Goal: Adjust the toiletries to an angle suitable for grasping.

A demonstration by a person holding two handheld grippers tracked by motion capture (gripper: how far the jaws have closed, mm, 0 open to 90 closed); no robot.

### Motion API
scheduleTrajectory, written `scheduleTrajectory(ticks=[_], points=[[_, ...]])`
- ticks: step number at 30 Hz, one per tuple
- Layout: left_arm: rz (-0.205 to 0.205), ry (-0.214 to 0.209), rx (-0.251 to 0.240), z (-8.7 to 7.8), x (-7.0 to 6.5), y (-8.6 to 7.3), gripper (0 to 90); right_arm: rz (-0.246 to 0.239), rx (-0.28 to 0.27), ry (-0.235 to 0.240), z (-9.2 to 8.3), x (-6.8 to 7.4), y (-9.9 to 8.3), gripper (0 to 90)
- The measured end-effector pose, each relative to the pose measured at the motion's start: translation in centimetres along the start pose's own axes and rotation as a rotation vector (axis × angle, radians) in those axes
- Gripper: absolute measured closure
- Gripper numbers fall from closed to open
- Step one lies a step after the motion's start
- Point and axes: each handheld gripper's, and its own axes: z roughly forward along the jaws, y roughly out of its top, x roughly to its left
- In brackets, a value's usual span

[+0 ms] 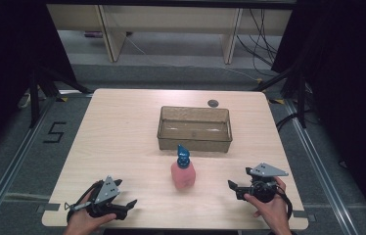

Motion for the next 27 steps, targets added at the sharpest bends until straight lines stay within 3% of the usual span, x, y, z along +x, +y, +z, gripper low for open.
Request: scheduleTrajectory(ticks=[18, 19, 20, 22, 27], points=[[0.004, -0.002, -0.001, 0.02, 0.03, 0.02, 15.4, -0.008, -0.018, 0.015, 0.08, 0.03, 0.07, 15.7], [0.003, -0.003, -0.002, 0.03, 0.03, 0.02, 15.4, -0.006, -0.019, 0.013, 0.07, 0.06, 0.08, 15.7], [0.004, -0.003, -0.001, 0.02, 0.03, 0.02, 15.4, 0.032, -0.011, 0.017, 0.01, 0.35, 0.06, 15.7], [0.003, -0.003, -0.002, 0.03, 0.03, 0.01, 15.4, 0.003, -0.017, 0.014, 0.0, 0.13, 0.12, 15.7], [-0.001, 0.001, -0.006, 0.08, 0.03, -0.01, 15.4, -0.006, -0.031, 0.017, -0.06, 0.24, 0.24, 15.7]])
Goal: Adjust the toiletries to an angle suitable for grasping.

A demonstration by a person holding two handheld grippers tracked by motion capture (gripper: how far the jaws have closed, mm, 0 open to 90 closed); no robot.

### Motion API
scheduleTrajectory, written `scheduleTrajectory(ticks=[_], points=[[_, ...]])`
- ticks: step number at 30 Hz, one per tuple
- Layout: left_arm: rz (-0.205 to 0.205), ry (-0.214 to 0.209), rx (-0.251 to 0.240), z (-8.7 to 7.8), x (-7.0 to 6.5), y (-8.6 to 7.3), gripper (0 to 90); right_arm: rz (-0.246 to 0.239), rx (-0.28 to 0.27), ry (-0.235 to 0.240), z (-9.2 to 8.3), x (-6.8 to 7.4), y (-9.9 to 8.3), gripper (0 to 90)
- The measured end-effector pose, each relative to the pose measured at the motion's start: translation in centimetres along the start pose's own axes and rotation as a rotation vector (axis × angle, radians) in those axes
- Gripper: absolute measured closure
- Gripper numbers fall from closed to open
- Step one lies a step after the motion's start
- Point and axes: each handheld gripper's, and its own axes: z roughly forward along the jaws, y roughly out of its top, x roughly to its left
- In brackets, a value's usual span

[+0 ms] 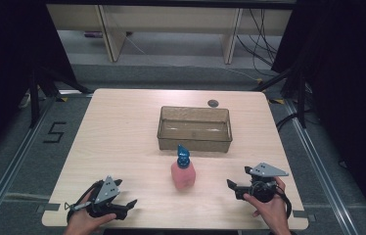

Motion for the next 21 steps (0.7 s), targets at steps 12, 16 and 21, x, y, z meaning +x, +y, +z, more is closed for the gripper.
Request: scheduleTrajectory(ticks=[12, 16, 21], points=[[0.001, 0.003, 0.0, 0.0, 0.01, 0.01, 15.4, 0.016, -0.037, 0.02, 0.11, 0.16, 0.14, 15.6], [0.009, -0.009, 0.005, -0.08, 0.06, 0.03, 15.4, 0.001, -0.039, 0.027, 0.01, 0.11, 0.3, 15.6], [0.005, -0.009, 0.002, -0.05, 0.03, 0.02, 15.4, 0.038, -0.054, 0.044, 0.17, 0.46, 0.3, 15.7]])
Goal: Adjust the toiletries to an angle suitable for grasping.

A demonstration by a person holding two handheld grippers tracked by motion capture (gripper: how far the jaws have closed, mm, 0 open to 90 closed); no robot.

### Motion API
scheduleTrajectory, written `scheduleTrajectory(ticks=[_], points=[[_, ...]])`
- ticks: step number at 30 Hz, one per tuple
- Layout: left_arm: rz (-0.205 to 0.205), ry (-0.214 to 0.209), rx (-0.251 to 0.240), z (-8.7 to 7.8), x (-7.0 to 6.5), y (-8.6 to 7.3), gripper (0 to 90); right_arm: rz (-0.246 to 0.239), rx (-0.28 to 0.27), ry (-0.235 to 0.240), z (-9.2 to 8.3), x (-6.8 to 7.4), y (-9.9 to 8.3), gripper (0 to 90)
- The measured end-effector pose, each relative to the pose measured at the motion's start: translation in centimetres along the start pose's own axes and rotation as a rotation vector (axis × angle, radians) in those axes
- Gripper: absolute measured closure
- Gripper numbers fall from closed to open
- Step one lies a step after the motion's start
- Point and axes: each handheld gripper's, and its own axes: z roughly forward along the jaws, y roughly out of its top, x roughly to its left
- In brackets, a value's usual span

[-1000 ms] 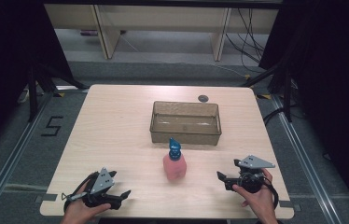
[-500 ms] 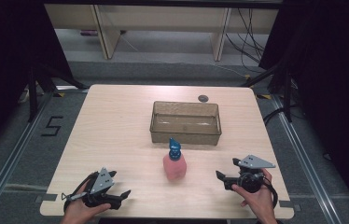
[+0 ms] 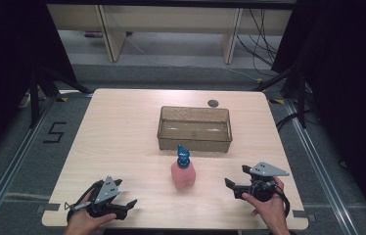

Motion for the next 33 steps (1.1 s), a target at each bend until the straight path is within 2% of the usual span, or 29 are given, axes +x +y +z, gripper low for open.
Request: scheduleTrajectory(ticks=[2, 3, 6, 8, 9, 10, 13, 14, 16, 17, 18, 19, 26, 27, 28, 29, 32, 33], points=[[0.0, 0.004, 0.001, 0.0, 0.0, 0.0, 15.4, -0.002, 0.006, 0.002, 0.0, 0.0, 0.1, 15.7], [0.002, 0.0, 0.002, 0.0, 0.0, 0.0, 15.4, -0.017, -0.006, 0.016, 0.1, -0.1, 0.1, 15.8], [-0.001, -0.001, 0.001, 0.0, 0.0, 0.0, 15.4, -0.027, -0.01, 0.005, 0.0, 0.0, 0.2, 15.9], [-0.001, 0.0, -0.001, 0.0, 0.0, 0.0, 15.4, 0.003, -0.009, 0.018, 0.0, 0.3, 0.3, 16.0], [-0.001, 0.0, -0.001, 0.0, 0.0, 0.0, 15.4, 0.003, -0.009, 0.018, 0.0, 0.3, 0.3, 16.0], [-0.002, -0.004, -0.002, 0.0, 0.0, 0.0, 15.4, -0.028, -0.021, 0.012, 0.0, 0.0, 0.4, 16.0], [-0.001, 0.0, -0.001, 0.0, 0.0, 0.0, 15.4, -0.03, -0.041, 0.011, 0.1, 0.1, 0.5, 16.9], [-0.001, -0.001, 0.0, 0.0, 0.0, 0.0, 15.4, 0.012, -0.046, 0.029, 0.1, 0.4, 0.5, 17.0], [-0.002, -0.001, 0.0, 0.0, 0.0, 0.0, 15.4, -0.031, -0.054, 0.018, 0.1, 0.1, 0.7, 17.0], [-0.003, 0.0, -0.001, 0.0, 0.0, 0.0, 15.4, -0.003, -0.049, 0.035, 0.1, 0.4, 0.8, 17.1], [-0.003, 0.0, -0.001, 0.0, 0.0, 0.0, 15.4, -0.003, -0.049, 0.035, 0.1, 0.4, 0.8, 17.1], [-0.003, 0.001, -0.001, 0.1, 0.0, 0.0, 15.4, -0.027, -0.052, 0.027, 0.1, 0.3, 0.9, 17.1], [-0.003, 0.006, 0.001, 0.0, 0.0, 0.0, 15.4, -0.031, -0.059, 0.035, 0.3, 0.7, 1.1, 17.2], [-0.002, 0.006, 0.001, 0.0, 0.0, 0.0, 15.4, 0.0, -0.065, 0.046, 0.4, 0.9, 1.1, 17.2], [-0.002, 0.006, 0.001, 0.0, 0.0, 0.0, 15.4, -0.031, -0.06, 0.037, 0.4, 0.8, 1.2, 17.2], [-0.001, 0.005, 0.002, 0.0, 0.0, 0.0, 15.4, -0.038, -0.067, 0.039, 0.5, 0.8, 1.2, 17.3], [-0.002, 0.006, 0.001, 0.0, 0.0, 0.0, 15.4, -0.037, -0.058, 0.041, 0.4, 0.9, 1.2, 17.3], [-0.002, 0.005, 0.002, 0.0, 0.0, 0.0, 15.4, -0.003, -0.052, 0.054, 0.4, 1.2, 1.3, 17.3]])
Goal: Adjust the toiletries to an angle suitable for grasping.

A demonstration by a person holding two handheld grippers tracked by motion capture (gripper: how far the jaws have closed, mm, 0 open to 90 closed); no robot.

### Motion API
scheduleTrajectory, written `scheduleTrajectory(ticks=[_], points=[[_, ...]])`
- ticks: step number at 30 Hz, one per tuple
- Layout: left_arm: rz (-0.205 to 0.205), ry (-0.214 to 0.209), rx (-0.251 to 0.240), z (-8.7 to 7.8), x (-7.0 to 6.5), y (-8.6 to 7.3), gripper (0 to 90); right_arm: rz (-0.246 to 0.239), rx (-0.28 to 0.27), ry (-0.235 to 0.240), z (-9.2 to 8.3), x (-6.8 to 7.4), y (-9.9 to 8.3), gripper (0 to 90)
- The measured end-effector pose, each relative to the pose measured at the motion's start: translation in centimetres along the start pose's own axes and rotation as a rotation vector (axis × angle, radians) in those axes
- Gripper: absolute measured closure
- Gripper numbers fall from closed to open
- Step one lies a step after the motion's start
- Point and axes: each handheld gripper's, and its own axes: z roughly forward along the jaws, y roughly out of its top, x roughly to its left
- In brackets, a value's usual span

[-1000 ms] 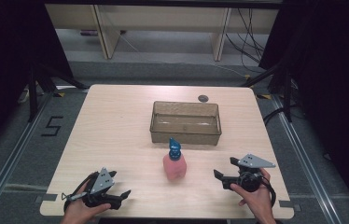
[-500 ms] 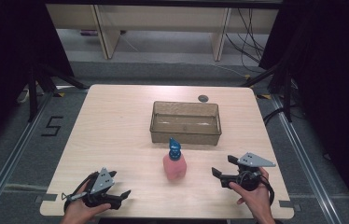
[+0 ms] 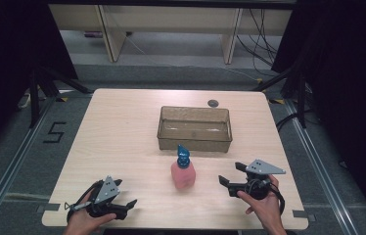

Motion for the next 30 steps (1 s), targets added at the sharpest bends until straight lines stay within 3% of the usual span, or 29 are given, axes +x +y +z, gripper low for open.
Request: scheduleTrajectory(ticks=[1, 2, 7, 9, 10, 12, 13, 14, 17, 18, 19, 21, 22, 23, 24, 25, 26, 28, 30], points=[[0.0, 0.0, 0.0, 0.0, 0.0, 0.0, 15.4, 0.0, 0.0, 0.0, 0.0, 0.0, 0.0, 17.3], [0.0, 0.001, 0.0, 0.0, 0.0, 0.0, 15.4, -0.043, -0.018, -0.011, 0.2, -0.2, 0.1, 17.3], [-0.001, 0.001, 0.001, 0.0, 0.0, 0.0, 15.4, -0.049, -0.016, 0.0, 0.3, 0.0, 0.2, 17.3], [-0.002, 0.001, 0.0, 0.0, 0.0, 0.0, 15.4, -0.043, -0.01, 0.005, 0.2, 0.0, 0.3, 17.3], [0.003, -0.001, 0.001, 0.0, 0.0, 0.0, 15.4, 0.005, -0.01, 0.028, 0.2, 0.3, 0.3, 17.3], [-0.003, -0.008, -0.001, 0.0, 0.0, 0.0, 15.4, -0.026, -0.008, 0.024, 0.2, 0.1, 0.6, 17.4], [-0.003, -0.008, -0.001, 0.0, 0.0, 0.0, 15.4, -0.026, -0.008, 0.024, 0.2, 0.1, 0.6, 17.4], [0.001, -0.01, 0.002, 0.0, 0.0, 0.0, 15.4, 0.005, 0.001, 0.036, 0.2, 0.4, 0.6, 17.4], [-0.001, -0.005, 0.003, 0.0, 0.0, 0.0, 15.4, -0.026, -0.011, 0.036, 0.3, 0.3, 0.7, 17.4], [-0.001, -0.001, 0.005, 0.0, 0.0, 0.0, 15.4, -0.001, -0.004, 0.042, 0.4, 0.6, 0.7, 17.5], [0.0, -0.001, 0.004, 0.1, 0.0, 0.0, 15.4, -0.032, -0.01, 0.033, 0.4, 0.4, 0.9, 17.5], [-0.001, -0.001, 0.003, 0.0, 0.0, 0.0, 15.4, -0.006, -0.001, 0.041, 0.4, 0.7, 0.9, 17.5], [-0.002, -0.007, 0.004, 0.0, 0.0, 0.0, 15.4, -0.045, -0.024, 0.036, 0.6, 0.6, 1.0, 17.8], [-0.003, -0.006, 0.004, 0.0, 0.0, 0.0, 15.4, -0.045, -0.024, 0.036, 0.6, 0.6, 1.0, 17.8], [-0.002, -0.005, 0.004, 0.0, 0.0, 0.0, 15.4, 0.0, -0.022, 0.06, 0.7, 0.9, 1.1, 18.0], [-0.002, -0.005, 0.004, 0.0, 0.0, 0.0, 15.4, 0.0, -0.022, 0.06, 0.7, 0.9, 1.1, 18.0], [-0.002, -0.006, 0.004, 0.0, 0.0, 0.0, 15.4, -0.035, -0.029, 0.051, 0.8, 0.8, 1.2, 18.1], [-0.003, -0.006, 0.003, 0.0, 0.0, 0.0, 15.4, -0.039, -0.028, 0.052, 0.9, 0.9, 1.3, 18.1], [-0.004, -0.005, 0.003, 0.0, 0.0, 0.0, 15.4, -0.004, -0.024, 0.075, 1.0, 1.3, 1.4, 18.2]])
